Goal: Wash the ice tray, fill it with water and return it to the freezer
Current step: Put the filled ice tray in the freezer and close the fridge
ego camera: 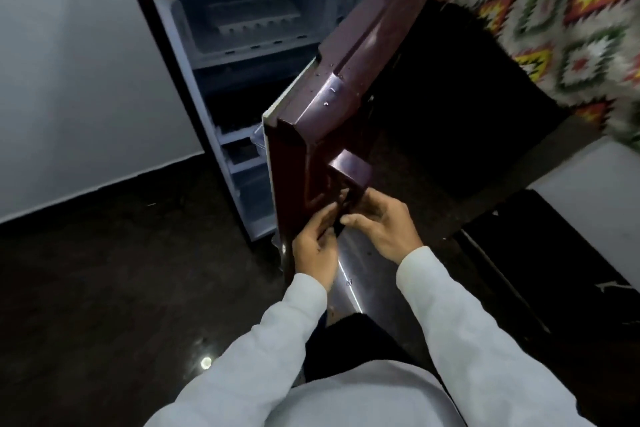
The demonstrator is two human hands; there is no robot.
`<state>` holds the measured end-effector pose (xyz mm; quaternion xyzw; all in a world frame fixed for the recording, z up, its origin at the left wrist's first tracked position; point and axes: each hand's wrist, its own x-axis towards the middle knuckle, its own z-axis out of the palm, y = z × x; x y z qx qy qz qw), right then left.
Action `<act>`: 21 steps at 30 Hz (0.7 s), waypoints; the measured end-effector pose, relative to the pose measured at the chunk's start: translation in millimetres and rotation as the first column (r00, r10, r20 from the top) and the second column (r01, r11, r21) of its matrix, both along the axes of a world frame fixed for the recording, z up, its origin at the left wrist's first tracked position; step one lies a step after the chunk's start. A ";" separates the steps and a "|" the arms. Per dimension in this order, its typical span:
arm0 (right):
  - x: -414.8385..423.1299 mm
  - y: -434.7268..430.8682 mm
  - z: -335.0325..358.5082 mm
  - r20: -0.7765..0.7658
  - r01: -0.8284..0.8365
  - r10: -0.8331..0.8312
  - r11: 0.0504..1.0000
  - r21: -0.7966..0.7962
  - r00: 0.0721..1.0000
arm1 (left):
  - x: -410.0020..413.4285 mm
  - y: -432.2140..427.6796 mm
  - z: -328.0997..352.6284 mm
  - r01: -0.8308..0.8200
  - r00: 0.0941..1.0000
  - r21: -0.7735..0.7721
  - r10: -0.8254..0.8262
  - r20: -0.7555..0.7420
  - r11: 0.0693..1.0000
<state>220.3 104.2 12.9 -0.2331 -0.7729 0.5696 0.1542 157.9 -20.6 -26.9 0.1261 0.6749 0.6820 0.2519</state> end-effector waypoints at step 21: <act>-257.2 -51.4 -13.4 0.024 0.000 -0.002 0.997 0.080 1.000 | -250.7 -50.0 -11.2 -0.131 0.976 -0.081 0.114 -0.186 0.988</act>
